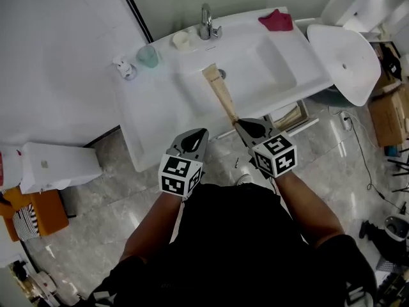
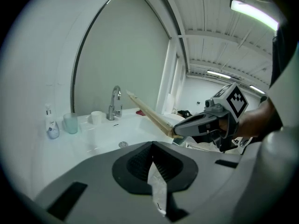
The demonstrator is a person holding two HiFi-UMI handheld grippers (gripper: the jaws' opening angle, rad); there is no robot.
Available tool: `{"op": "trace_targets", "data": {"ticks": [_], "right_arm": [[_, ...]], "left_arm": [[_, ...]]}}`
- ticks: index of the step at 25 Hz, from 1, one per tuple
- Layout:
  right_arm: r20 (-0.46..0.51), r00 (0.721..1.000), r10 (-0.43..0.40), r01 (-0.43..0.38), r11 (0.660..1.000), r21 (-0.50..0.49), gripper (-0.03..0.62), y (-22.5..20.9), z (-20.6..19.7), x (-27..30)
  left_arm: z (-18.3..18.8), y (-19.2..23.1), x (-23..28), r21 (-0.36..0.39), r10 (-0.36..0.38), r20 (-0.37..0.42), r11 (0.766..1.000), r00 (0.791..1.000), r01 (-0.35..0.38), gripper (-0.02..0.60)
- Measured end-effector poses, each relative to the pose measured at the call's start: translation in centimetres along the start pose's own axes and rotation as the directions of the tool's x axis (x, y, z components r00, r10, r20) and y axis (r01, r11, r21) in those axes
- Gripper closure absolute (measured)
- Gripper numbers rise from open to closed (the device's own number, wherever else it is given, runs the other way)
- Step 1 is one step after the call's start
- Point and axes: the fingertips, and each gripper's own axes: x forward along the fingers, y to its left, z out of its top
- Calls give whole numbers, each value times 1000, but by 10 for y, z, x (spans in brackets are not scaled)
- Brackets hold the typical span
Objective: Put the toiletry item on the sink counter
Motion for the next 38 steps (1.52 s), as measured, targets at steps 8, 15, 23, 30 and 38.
{"op": "trace_targets", "data": {"ticks": [8,15,23,30,38], "right_arm": [[45,993,-113,108,990,95,586,-63,-27,-74],[60,981,-185,175,974,145,586,-102,-58,-134],[66,969,-238,220,953,206,586,-132,-94,-187],[72,961,-268,239,931,275,586,-143,-117,-211],[62,934,-352,299,864,404,586,-164,-131,-216]], "left_arm": [[8,-63,44,60,-73,-31,995,997,75,578],[17,-121,76,111,-125,-47,985,991,130,578],[16,-172,98,140,-148,-67,978,987,156,578],[14,-204,104,166,-181,-94,967,979,195,578],[21,-206,124,183,-253,-121,945,960,272,578]]}}
